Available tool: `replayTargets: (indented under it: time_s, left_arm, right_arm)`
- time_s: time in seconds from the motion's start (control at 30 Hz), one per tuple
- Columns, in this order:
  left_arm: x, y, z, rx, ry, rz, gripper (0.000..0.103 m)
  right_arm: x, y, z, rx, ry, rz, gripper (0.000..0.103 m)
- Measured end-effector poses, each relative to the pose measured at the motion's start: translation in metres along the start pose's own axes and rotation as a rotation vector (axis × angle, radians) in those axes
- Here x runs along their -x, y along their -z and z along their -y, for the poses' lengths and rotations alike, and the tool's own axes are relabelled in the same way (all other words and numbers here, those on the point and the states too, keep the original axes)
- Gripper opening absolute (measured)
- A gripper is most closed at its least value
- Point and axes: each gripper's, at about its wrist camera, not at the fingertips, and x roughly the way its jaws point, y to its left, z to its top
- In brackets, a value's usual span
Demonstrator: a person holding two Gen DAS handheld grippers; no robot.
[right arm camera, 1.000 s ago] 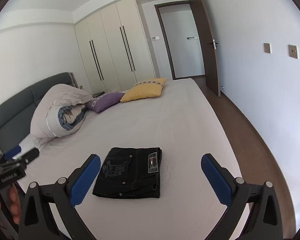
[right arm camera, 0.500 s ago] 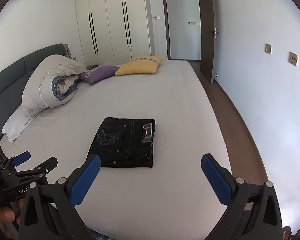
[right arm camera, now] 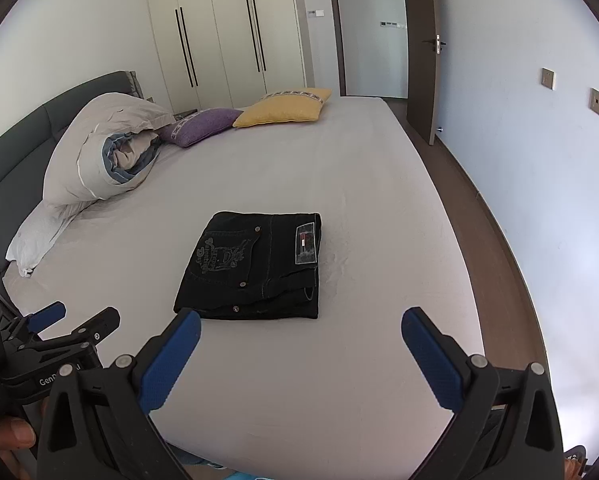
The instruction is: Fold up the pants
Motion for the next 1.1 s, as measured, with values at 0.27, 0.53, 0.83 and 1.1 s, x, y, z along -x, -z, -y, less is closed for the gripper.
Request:
replayTargets:
  time_s: [0.27,0.53,0.83,1.1]
  left_arm:
    - [-0.008,-0.003,0.0,0.002,0.006,-0.012,0.103]
    - [-0.015,-0.002,0.002,-0.003,0.008,-0.024,0.103]
    - [-0.021,-0.001,0.002,0.007,0.01,-0.031,0.103]
    - [-0.023,-0.001,0.002,0.004,0.013,-0.034,0.103]
  right_arm:
    - [-0.008,0.0,-0.002,0.012,0.002,-0.016,0.103]
    - [-0.014,0.002,-0.001,0.014,0.004,-0.03,0.103]
    - [-0.018,0.004,0.001,0.011,0.002,-0.035,0.103]
    - [-0.021,0.004,0.001,0.015,-0.002,-0.04,0.103]
